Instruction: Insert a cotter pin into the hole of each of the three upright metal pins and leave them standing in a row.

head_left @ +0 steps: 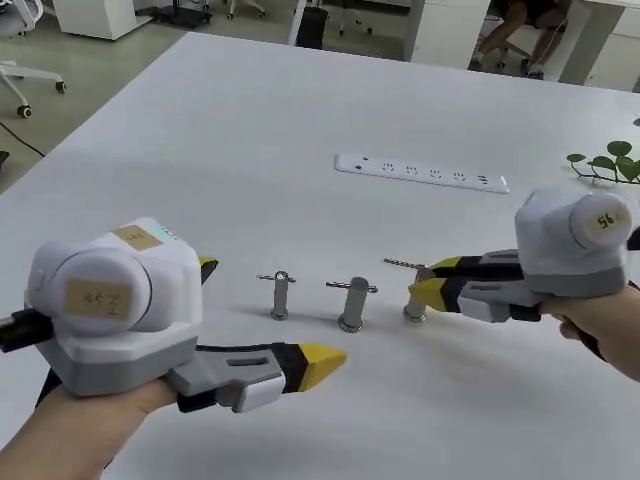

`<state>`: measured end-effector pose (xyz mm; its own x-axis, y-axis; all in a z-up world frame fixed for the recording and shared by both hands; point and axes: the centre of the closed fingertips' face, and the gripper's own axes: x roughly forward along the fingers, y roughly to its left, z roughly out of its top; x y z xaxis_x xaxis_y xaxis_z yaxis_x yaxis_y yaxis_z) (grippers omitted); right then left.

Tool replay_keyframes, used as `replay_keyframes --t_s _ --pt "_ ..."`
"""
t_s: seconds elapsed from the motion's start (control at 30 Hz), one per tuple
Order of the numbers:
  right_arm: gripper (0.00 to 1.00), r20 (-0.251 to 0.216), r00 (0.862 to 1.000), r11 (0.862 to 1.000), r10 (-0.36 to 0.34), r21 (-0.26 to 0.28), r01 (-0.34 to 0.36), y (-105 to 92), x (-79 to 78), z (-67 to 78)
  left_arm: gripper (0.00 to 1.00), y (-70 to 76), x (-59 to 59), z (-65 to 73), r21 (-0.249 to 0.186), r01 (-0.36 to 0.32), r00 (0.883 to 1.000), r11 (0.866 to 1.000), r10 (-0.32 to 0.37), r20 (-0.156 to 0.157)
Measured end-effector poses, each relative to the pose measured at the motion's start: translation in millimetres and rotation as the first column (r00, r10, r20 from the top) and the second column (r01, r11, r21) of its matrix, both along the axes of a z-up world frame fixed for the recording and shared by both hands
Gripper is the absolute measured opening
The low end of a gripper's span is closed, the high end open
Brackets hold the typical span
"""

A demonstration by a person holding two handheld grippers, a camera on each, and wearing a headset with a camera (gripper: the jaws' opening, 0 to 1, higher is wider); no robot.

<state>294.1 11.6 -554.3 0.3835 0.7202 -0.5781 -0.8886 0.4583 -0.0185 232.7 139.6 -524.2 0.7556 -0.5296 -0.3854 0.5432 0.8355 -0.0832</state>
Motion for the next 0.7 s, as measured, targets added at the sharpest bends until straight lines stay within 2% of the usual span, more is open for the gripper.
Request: replay_keyframes --t_s 0.23,0.33,0.7 --pt "0.08 -0.005 1.0 1.0 0.006 0.009 -0.006 0.6 -16.5 -1.8 0.95 -1.6 -0.2 -0.5 0.011 0.006 1.0 1.0 -0.006 0.001" --pt "0.08 -0.012 1.0 1.0 0.008 0.025 -0.008 4.9 -23.0 -2.8 0.96 -2.4 -0.1 0.2 0.013 0.008 1.0 1.0 -0.008 0.006" --pt "0.08 -0.023 0.998 0.998 0.059 0.022 -0.059 24.4 -41.8 -12.3 0.96 -0.1 1.5 -0.5 0.017 -0.001 1.0 1.0 0.001 0.006"
